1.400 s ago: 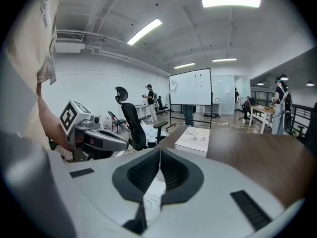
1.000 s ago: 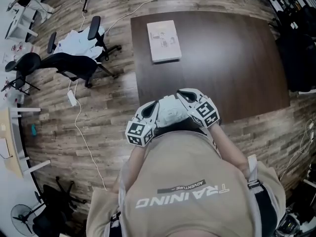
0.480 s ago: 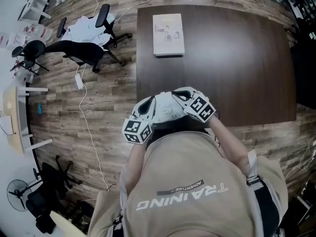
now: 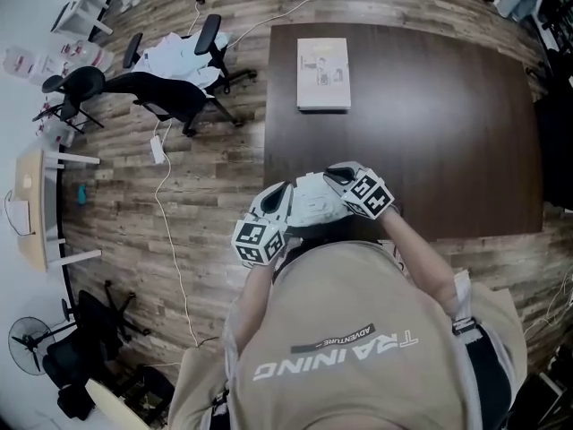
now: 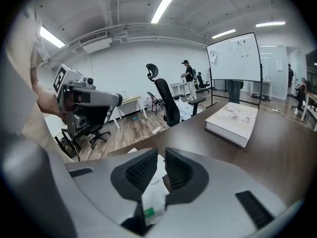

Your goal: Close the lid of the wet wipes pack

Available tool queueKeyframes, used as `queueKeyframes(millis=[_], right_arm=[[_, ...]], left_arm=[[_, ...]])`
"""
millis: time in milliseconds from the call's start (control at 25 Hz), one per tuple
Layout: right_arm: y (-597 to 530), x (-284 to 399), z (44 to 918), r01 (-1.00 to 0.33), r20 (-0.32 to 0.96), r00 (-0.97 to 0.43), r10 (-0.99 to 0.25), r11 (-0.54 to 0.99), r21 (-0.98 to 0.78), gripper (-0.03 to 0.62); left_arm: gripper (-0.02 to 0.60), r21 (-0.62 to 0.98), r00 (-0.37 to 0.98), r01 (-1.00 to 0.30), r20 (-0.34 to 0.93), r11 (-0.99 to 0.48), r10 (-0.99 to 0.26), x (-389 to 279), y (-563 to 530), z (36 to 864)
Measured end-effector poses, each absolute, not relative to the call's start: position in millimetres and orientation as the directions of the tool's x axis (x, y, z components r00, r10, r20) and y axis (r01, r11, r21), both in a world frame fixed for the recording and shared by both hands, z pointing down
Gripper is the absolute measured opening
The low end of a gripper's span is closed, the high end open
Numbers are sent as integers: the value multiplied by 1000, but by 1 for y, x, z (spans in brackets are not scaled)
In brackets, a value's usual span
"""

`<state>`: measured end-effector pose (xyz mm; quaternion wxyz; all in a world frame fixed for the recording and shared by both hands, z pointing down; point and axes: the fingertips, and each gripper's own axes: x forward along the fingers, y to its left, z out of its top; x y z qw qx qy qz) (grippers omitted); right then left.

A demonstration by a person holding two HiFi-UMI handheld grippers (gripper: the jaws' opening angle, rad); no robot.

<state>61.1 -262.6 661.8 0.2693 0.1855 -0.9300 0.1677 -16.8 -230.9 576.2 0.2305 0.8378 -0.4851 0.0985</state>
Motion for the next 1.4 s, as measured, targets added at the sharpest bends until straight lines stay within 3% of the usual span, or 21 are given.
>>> queueKeyframes(millis=[120,200,560,1080,1400], right_arm=[[-263,60,674,-443,586,-774,-239,866,-232,29],[-261,57,679,-437,599,-769,-224,868,-237,98],[-274,52,714,-453,663,-731,-162,841,-294,100],[-260,39,741,-403,715,-689,119,757,-514,100],[-263,41,734,-391,743,-662,93,803,-450,97]], left_arm=[[9,302,528,-847,378,-439,-760,-14,-225,571],[9,316,526,-846,367,-429,-767,-16,-220,568],[9,338,522,-846,366,-413,-770,-24,-214,576],[9,383,528,-835,355,-395,-771,-30,-214,583],[9,370,525,-837,336,-403,-782,-36,-215,579]])
